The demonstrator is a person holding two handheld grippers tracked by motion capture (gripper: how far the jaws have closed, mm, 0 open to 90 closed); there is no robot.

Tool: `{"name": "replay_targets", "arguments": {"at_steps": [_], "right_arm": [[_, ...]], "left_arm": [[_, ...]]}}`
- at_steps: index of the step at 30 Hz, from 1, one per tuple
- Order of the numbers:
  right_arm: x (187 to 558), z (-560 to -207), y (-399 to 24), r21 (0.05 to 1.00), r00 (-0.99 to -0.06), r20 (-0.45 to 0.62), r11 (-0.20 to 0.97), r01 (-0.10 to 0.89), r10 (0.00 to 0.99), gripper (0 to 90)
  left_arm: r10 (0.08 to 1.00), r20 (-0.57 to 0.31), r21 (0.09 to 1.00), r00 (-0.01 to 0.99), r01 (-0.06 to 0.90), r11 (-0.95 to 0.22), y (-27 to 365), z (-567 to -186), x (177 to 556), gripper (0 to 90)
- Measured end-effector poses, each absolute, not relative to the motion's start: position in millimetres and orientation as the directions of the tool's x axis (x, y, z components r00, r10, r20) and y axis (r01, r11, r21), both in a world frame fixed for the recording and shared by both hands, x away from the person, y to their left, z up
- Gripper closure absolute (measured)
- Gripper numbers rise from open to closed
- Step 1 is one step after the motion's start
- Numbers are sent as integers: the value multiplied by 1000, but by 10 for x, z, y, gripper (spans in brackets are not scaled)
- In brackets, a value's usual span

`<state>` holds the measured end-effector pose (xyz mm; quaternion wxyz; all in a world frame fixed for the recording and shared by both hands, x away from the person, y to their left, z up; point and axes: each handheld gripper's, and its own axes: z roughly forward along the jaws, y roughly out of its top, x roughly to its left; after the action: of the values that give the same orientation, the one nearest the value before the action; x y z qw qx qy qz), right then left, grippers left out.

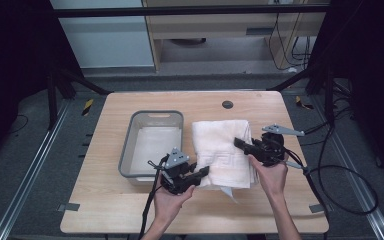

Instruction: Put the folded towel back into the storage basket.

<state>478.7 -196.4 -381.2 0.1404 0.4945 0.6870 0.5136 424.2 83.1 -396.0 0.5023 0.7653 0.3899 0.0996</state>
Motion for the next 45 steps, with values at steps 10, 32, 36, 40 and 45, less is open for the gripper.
{"name": "replay_targets", "arguments": {"at_steps": [10,32,36,40,45], "right_arm": [[4841,-3656,-1804,860,-491,304,-14,509,816,634],[4968,-3415,-1349,881,-532,281,5,473,799,622],[4996,-3412,-1275,880,-537,284,7,475,794,626],[5013,-3408,-1204,882,-542,277,14,471,793,626],[5050,-3405,-1116,882,-546,289,3,472,787,627]], "left_arm": [[706,-214,859,675,474,-192,965,-3815,4263,670],[734,-191,882,652,442,-163,1440,-3615,4306,669],[737,-191,883,649,442,-160,1492,-3618,4307,669],[741,-197,884,642,443,-149,1576,-3631,4315,669],[750,-195,887,632,440,-140,1659,-3598,4323,669]]}}
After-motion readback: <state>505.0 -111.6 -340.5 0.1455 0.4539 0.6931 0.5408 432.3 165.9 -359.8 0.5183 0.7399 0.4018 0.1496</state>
